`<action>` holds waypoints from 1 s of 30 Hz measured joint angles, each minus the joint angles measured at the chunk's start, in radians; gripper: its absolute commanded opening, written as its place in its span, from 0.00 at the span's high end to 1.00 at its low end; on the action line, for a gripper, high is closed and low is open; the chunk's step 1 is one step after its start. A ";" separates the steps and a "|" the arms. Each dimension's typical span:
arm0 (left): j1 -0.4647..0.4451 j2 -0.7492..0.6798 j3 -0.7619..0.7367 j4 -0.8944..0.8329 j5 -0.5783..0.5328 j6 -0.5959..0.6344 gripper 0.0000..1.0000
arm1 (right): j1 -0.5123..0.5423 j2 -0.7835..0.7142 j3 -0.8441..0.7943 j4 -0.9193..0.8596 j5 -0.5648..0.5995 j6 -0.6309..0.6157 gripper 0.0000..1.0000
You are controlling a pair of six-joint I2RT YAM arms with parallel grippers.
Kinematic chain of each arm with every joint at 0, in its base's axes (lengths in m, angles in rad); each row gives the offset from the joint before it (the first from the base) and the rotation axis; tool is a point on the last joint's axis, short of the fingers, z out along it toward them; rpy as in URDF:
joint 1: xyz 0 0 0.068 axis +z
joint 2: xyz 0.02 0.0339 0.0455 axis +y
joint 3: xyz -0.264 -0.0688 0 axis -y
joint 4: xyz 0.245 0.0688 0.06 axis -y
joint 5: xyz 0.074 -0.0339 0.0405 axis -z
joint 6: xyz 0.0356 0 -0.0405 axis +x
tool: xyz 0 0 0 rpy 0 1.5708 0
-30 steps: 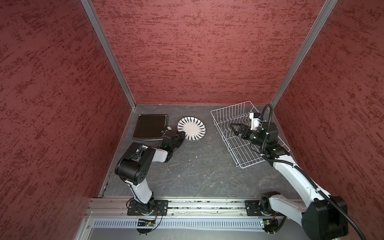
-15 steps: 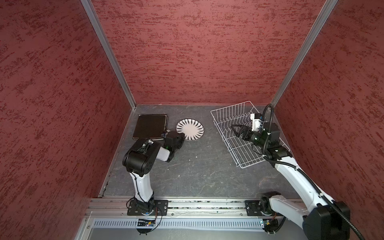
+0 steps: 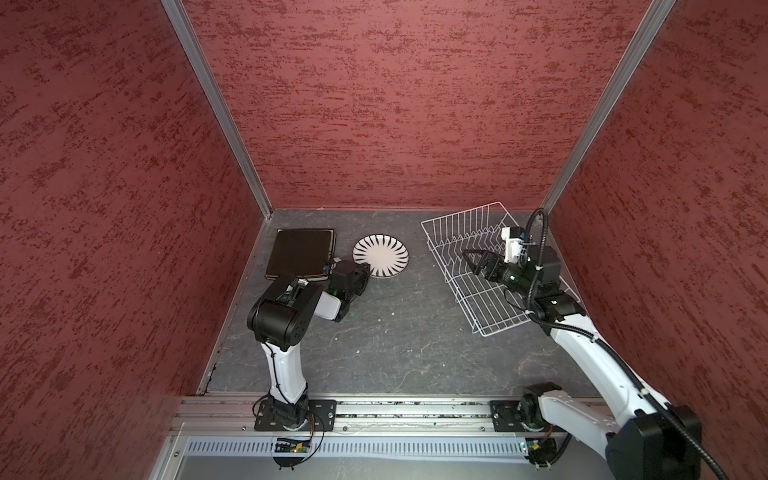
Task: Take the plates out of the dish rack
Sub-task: 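Lower the striped plate flat onto the table beside the dark plates with the left gripper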
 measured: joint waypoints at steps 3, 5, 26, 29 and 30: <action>0.003 0.000 0.000 -0.014 0.006 -0.008 0.94 | 0.000 -0.006 0.000 0.000 0.000 0.000 0.01; 0.005 0.002 0.000 -0.019 0.008 -0.011 0.94 | 0.000 -0.008 -0.003 0.000 0.000 0.000 0.01; 0.017 0.005 0.000 -0.021 0.019 -0.037 0.81 | -0.001 -0.016 -0.023 -0.006 0.005 0.000 0.01; 0.019 0.005 0.001 -0.010 0.026 -0.040 0.79 | -0.001 -0.019 -0.023 -0.006 0.006 0.000 0.01; 0.020 0.005 0.001 -0.008 0.028 -0.042 0.78 | -0.001 -0.021 -0.023 -0.006 0.007 0.000 0.01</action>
